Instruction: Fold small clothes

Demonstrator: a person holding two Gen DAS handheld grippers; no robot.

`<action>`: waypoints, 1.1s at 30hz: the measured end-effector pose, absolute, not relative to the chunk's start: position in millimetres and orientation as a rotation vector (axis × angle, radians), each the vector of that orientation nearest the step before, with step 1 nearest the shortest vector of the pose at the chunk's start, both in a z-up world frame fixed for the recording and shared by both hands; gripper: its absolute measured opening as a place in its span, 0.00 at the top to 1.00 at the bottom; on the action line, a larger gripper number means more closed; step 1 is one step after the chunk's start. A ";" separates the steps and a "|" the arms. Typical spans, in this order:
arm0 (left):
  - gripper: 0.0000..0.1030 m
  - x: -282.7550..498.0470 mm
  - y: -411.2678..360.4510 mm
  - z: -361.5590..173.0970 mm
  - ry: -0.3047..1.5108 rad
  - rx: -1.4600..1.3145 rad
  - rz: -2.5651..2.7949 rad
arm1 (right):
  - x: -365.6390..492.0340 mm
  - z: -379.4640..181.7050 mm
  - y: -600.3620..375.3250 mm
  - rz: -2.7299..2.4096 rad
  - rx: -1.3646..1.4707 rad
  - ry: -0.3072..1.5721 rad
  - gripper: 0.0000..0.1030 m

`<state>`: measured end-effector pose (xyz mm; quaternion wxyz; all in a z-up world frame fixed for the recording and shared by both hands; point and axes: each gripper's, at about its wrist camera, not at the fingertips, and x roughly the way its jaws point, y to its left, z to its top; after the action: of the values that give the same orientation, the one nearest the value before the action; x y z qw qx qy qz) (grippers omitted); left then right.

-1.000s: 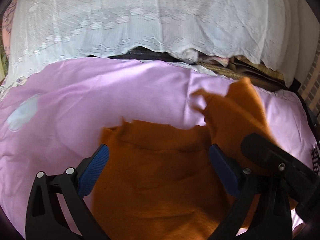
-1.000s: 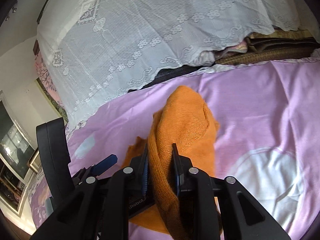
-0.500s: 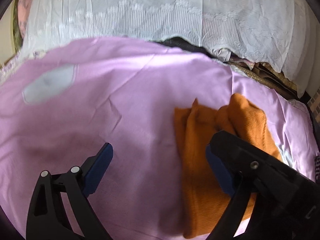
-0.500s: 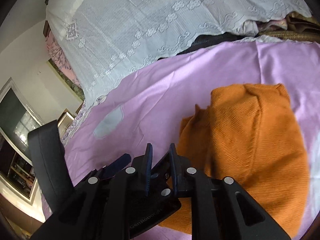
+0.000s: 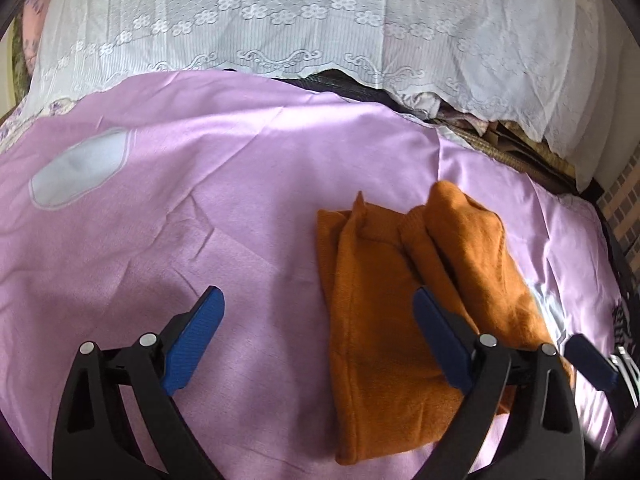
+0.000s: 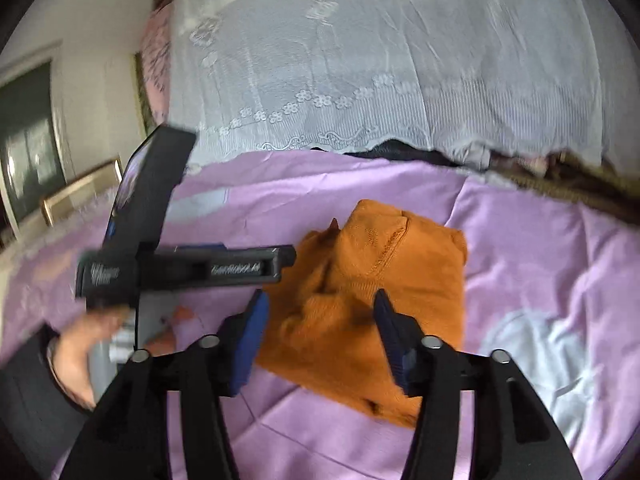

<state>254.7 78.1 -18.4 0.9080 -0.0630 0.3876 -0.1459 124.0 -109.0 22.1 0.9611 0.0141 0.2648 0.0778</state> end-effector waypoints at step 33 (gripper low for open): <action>0.09 281.3 128.4 -15.9 0.836 -0.247 -0.206 | 196.8 -18.8 -42.9 0.228 -0.040 0.649 0.83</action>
<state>281.3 128.4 -15.9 0.9014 -0.1194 0.4041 -0.0996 196.8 -42.9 -18.8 0.9412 -0.0196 0.3181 0.1119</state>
